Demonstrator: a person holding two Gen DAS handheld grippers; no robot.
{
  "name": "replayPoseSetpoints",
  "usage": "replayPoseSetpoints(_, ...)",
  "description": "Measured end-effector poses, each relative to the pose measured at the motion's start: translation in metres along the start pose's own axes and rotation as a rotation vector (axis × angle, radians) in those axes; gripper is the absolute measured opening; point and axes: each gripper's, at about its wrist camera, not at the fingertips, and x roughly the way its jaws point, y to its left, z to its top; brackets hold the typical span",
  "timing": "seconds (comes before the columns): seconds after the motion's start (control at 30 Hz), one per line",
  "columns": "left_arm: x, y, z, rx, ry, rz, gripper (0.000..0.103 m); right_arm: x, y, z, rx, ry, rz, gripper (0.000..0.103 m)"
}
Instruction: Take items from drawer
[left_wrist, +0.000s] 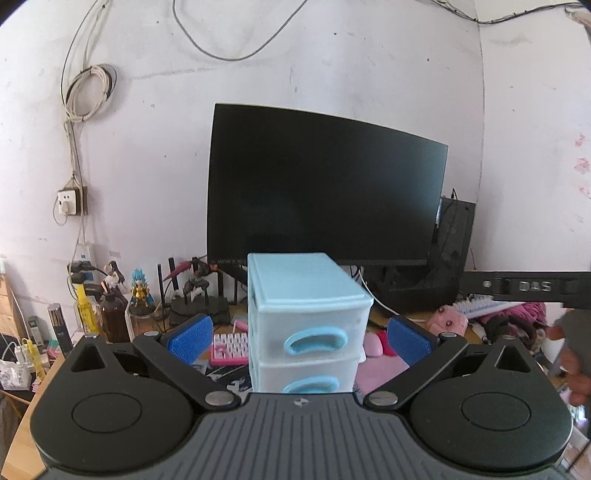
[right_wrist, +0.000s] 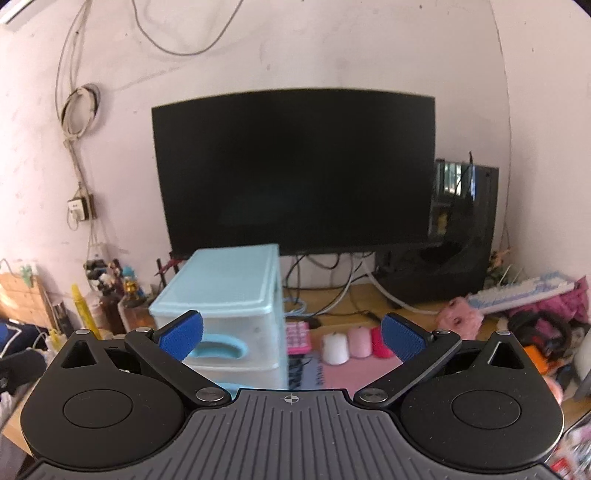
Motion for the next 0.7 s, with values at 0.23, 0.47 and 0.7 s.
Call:
replayPoseSetpoints(0.23,0.002,-0.052,0.015,-0.017,-0.037,0.051,0.103,-0.015,-0.051,0.014,-0.010,-0.018,0.045,0.103)
replayPoseSetpoints(0.47,0.004,-0.081,0.018,0.005,-0.022,0.113,0.103,-0.012,-0.079,0.010,-0.009,0.013,0.096,0.103)
replayPoseSetpoints(0.7,0.001,-0.065,0.016,0.007,-0.014,0.124,0.103,-0.012,-0.070,0.007,-0.021,0.024,0.091,0.103)
